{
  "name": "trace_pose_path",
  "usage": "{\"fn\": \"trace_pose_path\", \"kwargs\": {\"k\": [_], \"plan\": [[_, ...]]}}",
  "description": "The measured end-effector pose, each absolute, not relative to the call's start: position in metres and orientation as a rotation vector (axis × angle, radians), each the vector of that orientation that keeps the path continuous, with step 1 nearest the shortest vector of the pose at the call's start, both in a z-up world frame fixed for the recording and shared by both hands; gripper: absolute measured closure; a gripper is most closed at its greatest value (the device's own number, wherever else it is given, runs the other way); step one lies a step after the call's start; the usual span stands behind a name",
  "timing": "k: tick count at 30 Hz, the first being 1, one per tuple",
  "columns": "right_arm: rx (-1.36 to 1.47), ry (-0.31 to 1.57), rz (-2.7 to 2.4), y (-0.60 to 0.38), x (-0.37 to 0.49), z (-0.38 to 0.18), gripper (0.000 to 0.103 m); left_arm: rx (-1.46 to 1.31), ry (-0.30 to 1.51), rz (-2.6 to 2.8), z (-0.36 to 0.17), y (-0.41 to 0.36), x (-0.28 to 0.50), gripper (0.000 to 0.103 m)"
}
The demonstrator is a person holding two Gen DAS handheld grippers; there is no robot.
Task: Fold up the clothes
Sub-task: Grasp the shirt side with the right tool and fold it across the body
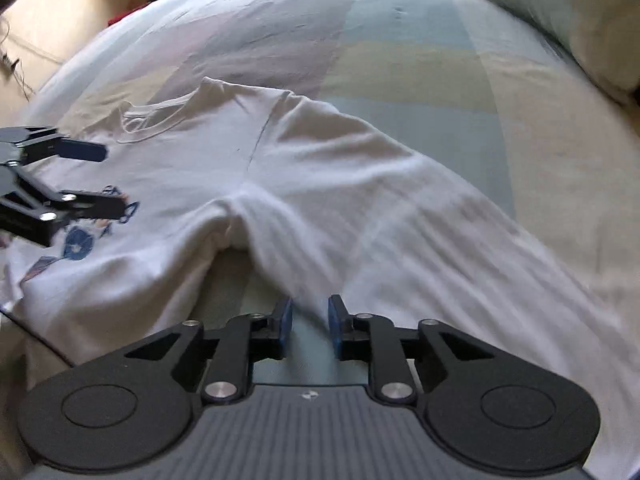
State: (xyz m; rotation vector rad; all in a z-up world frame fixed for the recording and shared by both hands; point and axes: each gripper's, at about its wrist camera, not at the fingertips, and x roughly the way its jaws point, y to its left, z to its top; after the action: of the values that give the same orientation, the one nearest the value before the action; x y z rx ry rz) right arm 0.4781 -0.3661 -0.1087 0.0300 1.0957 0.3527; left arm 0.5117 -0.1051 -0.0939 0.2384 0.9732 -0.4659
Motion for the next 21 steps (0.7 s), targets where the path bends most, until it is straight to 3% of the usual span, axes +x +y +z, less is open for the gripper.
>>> {"fn": "trace_pose_path", "kwargs": {"k": [4,7,16,21], "plan": [[0.07,1.032,0.208,-0.391,0.459,-0.094,0.073,0.274,0.952,-0.515,-0.087,-0.125,0.518,0.007],[0.082,0.989,0.08,-0.411,0.455,-0.097,0.052,0.298,0.93,-0.56,-0.082,-0.143,0.524,0.007],[0.131,1.03,-0.069,-0.464,0.405,-0.111,0.051,0.423,0.896,-0.746,-0.091,-0.226,0.539,0.007],[0.179,0.922,-0.132,-0.485,0.409,-0.097,0.032,0.437,0.875,-0.839,-0.09,-0.255,0.542,0.007]]}}
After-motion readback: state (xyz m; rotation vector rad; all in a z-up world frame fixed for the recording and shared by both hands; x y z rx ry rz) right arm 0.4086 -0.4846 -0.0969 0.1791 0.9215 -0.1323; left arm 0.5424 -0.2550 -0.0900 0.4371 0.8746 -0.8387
